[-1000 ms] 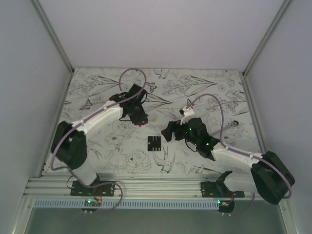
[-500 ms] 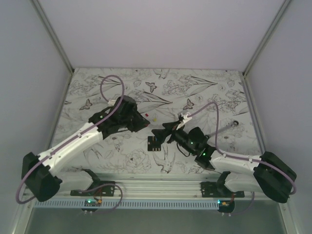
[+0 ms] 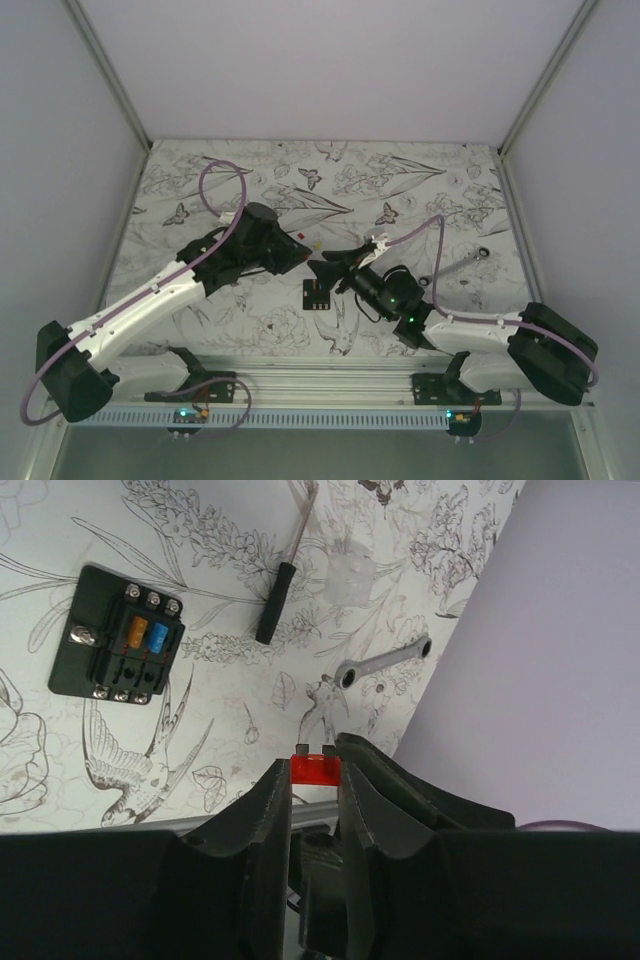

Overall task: Snap on the fuse box
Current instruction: Pick up the fuse from the center of the board.

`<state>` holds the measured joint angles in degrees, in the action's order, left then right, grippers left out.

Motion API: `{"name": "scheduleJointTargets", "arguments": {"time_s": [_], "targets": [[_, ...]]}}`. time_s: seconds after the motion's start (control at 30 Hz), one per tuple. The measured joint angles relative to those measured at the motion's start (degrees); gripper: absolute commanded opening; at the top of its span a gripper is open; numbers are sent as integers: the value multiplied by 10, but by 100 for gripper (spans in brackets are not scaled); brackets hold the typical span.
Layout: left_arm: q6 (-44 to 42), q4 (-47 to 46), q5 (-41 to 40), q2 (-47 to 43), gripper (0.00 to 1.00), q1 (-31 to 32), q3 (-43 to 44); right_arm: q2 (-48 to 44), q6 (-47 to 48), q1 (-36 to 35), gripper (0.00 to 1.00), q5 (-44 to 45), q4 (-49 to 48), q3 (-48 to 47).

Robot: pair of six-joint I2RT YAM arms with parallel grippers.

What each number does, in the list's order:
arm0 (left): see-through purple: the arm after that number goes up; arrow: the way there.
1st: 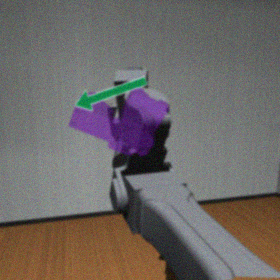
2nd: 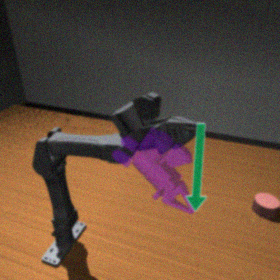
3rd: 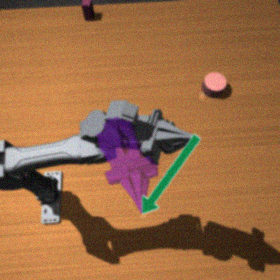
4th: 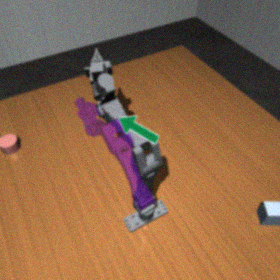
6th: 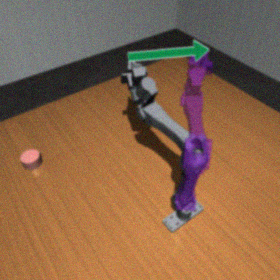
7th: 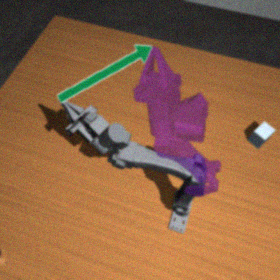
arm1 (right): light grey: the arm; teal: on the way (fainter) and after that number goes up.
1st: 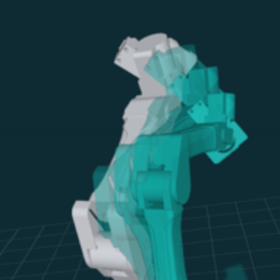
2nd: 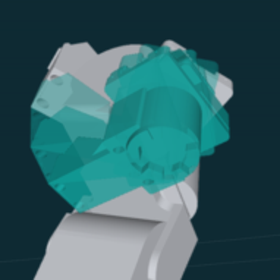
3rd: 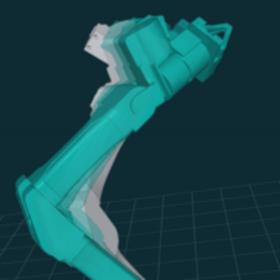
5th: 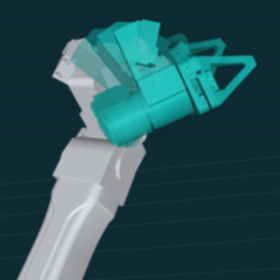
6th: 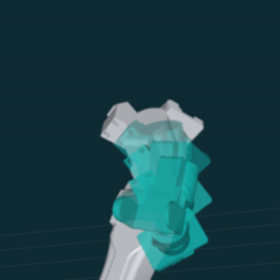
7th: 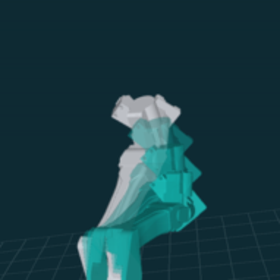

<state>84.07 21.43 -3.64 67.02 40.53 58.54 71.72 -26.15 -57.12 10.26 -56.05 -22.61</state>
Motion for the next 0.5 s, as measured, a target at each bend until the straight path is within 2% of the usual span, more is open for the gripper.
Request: {"name": "scheduleJointTargets", "arguments": {"time_s": [0.23,0.5], "targets": [[15,-17,0,0,5,9,-2,28,-2,-2,44,11,-30,0],[25,-30,-9,0,4,14,-10,48,-14,-7,37,21,-60,0]]}}
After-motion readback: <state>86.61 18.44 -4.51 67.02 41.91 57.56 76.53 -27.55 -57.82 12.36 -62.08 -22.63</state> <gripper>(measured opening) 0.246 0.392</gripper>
